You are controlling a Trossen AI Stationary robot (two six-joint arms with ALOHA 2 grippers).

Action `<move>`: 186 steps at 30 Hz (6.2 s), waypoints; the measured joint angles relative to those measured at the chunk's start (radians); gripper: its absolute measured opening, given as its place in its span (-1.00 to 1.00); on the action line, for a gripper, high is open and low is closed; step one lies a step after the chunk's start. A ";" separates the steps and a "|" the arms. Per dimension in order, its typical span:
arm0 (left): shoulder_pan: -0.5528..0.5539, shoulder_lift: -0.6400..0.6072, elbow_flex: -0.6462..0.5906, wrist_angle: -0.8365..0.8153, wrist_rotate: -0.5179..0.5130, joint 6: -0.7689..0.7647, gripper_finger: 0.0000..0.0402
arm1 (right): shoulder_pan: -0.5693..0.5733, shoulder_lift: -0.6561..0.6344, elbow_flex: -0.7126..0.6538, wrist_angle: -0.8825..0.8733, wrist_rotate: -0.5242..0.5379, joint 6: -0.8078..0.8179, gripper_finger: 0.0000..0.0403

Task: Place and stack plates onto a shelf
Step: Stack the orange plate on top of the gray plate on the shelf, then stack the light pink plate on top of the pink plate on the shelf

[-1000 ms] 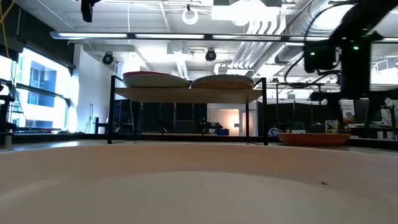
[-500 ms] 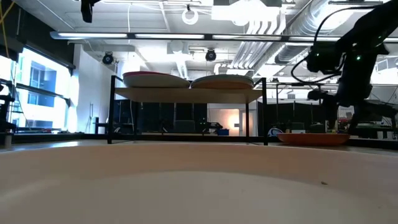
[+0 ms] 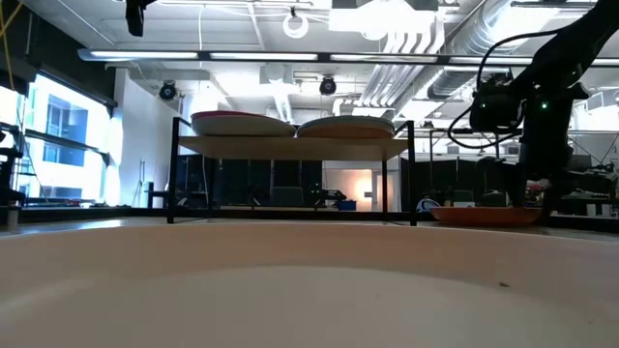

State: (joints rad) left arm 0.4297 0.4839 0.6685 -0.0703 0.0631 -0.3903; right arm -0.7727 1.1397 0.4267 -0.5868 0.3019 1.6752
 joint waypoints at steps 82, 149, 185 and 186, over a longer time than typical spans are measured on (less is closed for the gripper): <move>-0.001 0.000 0.000 0.001 -0.049 -0.104 -1.00 | 0.047 0.564 1.292 -0.481 -0.448 -1.184 -1.00; -0.433 0.167 0.083 -0.134 -0.266 0.068 -0.57 | 0.779 -0.149 0.375 0.719 -0.108 -1.370 0.10; -1.060 0.712 -0.107 -0.514 -0.085 -0.113 0.03 | 0.779 -0.149 0.395 0.658 -0.020 -1.362 0.10; -1.059 0.719 -0.118 -0.496 -0.070 -0.110 0.03 | 0.779 -0.149 0.395 0.656 -0.020 -1.362 0.10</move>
State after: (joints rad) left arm -0.6297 1.2031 0.5507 -0.5658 -0.0065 -0.4998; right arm 0.0067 0.9909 0.8219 0.0687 0.2817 0.3134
